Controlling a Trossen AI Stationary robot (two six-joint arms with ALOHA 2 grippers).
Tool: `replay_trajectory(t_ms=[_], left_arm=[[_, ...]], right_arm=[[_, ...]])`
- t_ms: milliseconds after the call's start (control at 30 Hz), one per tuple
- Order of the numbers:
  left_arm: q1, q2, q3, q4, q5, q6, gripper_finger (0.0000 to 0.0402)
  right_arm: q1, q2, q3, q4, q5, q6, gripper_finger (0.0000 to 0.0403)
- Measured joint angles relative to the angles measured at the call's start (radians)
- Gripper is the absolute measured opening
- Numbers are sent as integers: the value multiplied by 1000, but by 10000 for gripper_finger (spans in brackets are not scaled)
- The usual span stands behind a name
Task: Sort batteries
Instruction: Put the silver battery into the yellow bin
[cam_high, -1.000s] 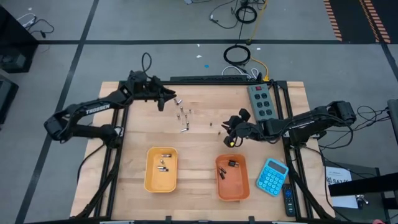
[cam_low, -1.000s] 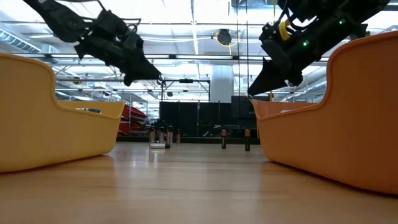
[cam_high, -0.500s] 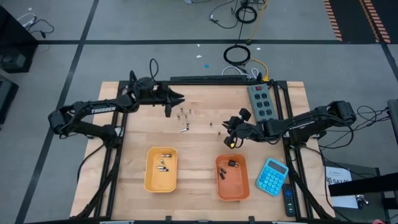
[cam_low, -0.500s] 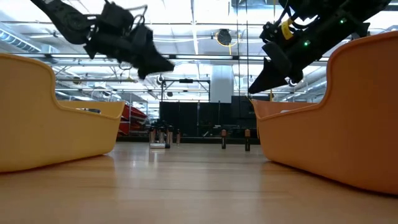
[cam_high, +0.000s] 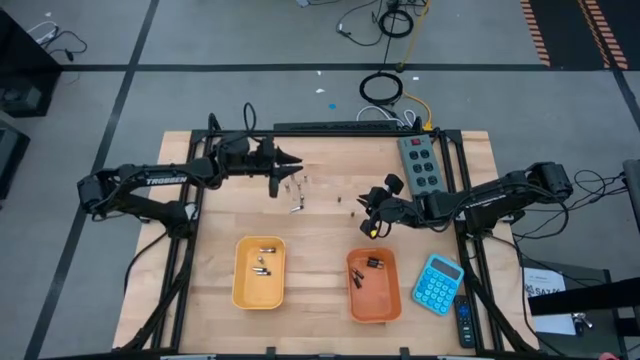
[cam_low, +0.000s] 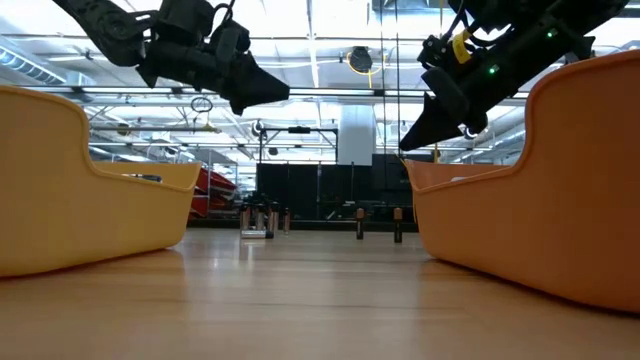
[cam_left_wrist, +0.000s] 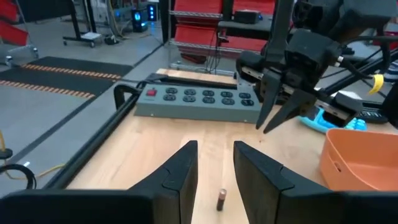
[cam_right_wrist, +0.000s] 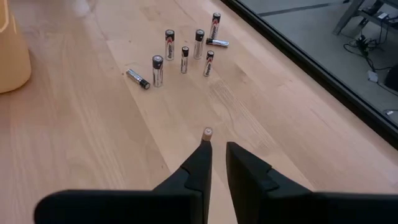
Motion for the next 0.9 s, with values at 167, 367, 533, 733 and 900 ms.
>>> replay_trajectory(t_ms=[167,367,533,733,900], left_arm=[[-10,0,0,9,-1,-1,111],[-72,0,0,-3,-1,-1,111],[-102,0,0,9,-27,0,111],[-103,0,0,-21,-35,0,111],[-103,-18,0,-27,-34,5,111]], right_arm=[[0,0,0,0,0,0,39],[0,0,0,0,0,0,39],[0,0,1,0,0,0,38],[0,0,1,0,0,0,38],[0,0,1,0,0,0,38]])
